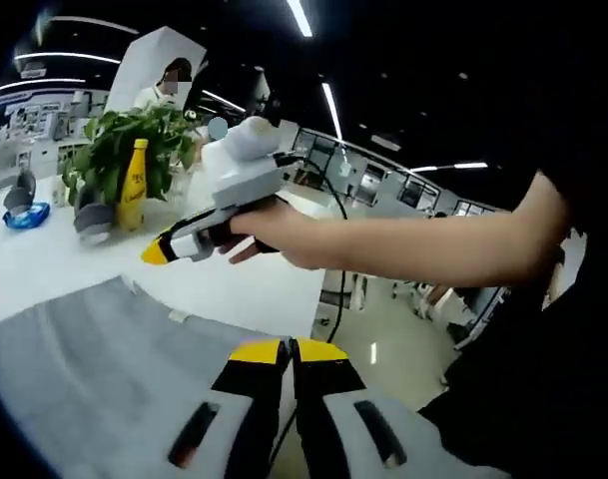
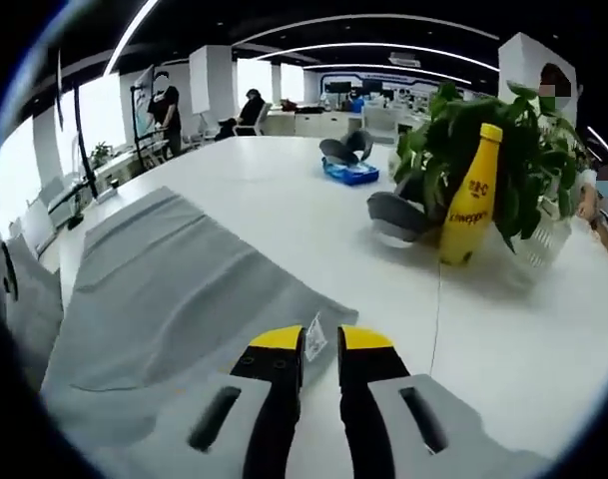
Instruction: Fold the towel on the table until its edges align and the towel forms a compact rectangular stack.
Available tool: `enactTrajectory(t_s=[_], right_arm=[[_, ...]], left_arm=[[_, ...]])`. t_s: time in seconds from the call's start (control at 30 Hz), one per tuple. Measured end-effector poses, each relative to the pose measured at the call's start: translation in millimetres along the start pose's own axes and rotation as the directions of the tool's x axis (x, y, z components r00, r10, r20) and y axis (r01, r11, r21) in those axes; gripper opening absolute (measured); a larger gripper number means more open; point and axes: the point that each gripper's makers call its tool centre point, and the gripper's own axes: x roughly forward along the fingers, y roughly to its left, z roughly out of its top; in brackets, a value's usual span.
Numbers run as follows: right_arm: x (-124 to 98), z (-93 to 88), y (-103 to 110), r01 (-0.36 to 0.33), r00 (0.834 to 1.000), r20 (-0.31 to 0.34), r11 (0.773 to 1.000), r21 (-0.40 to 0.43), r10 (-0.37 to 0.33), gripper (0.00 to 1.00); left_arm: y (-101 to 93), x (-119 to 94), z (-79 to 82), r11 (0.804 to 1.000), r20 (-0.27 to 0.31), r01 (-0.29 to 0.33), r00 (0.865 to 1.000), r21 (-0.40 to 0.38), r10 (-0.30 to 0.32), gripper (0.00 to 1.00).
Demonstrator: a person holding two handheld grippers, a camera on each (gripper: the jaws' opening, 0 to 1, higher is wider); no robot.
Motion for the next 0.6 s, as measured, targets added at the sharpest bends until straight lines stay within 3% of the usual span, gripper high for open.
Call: enactTrajectory(t_s=[0.2, 0.3, 0.43, 0.47, 0.6], right_arm=[[24.0, -9.4, -35.3, 0.048, 0.993, -0.104, 0.998, -0.030, -0.051, 0.10], [36.3, -14.2, -40.1, 0.033, 0.991, -0.130, 0.999, -0.021, -0.036, 0.09], [48.9, -29.1, -40.7, 0.029, 0.978, -0.207, 0.999, -0.015, -0.031, 0.14], [53.9, -26.3, -40.8, 0.023, 0.982, -0.188, 0.999, -0.027, -0.028, 0.15], [65.1, -33.9, -37.3, 0.006, 0.974, -0.226, 1.000, -0.017, -0.010, 0.12]], left_arm=[[-2.2, 1.6, 14.5, 1.000, 0.049, -0.020, 0.999, 0.006, 0.019, 0.03], [-0.3, 2.7, 22.2, 1.000, 0.079, -0.024, 0.997, -0.019, 0.025, 0.03], [0.7, 2.8, 22.6, 0.999, 0.080, -0.031, 0.996, -0.010, 0.032, 0.03], [0.1, 2.6, 21.9, 1.000, 0.075, -0.029, 0.997, -0.008, 0.029, 0.03], [-0.9, 2.1, 22.0, 1.000, 0.075, -0.030, 0.997, 0.002, 0.030, 0.03]])
